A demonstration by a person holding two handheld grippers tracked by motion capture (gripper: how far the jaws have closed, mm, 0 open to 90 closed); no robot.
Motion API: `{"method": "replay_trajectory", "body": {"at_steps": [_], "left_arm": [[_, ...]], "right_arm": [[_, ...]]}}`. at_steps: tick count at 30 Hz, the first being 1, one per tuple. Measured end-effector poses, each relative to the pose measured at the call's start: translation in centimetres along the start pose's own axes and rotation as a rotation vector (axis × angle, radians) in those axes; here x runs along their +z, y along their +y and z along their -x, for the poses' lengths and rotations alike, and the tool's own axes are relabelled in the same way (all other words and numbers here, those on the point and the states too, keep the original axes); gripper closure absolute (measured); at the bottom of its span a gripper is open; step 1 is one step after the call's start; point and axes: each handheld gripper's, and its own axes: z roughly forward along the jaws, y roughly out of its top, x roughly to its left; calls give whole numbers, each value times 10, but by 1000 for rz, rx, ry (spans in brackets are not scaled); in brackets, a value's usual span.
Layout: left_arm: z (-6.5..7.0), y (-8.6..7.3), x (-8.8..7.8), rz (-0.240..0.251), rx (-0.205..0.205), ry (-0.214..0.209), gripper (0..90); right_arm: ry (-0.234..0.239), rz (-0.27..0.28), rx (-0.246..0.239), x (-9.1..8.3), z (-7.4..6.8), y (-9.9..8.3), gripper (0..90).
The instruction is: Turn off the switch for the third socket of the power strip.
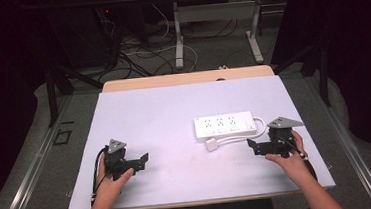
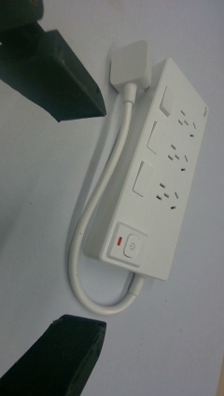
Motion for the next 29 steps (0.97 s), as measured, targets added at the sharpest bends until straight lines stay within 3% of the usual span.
{"method": "replay_trajectory", "body": {"at_steps": [16,29], "left_arm": [[0,0,1,7,0,2,5],[-1,0,1,8,2,1,5]], "right_arm": [[-29,29,12,4,8,-15,0],[-27,22,31,5,11,-18,0]]}}
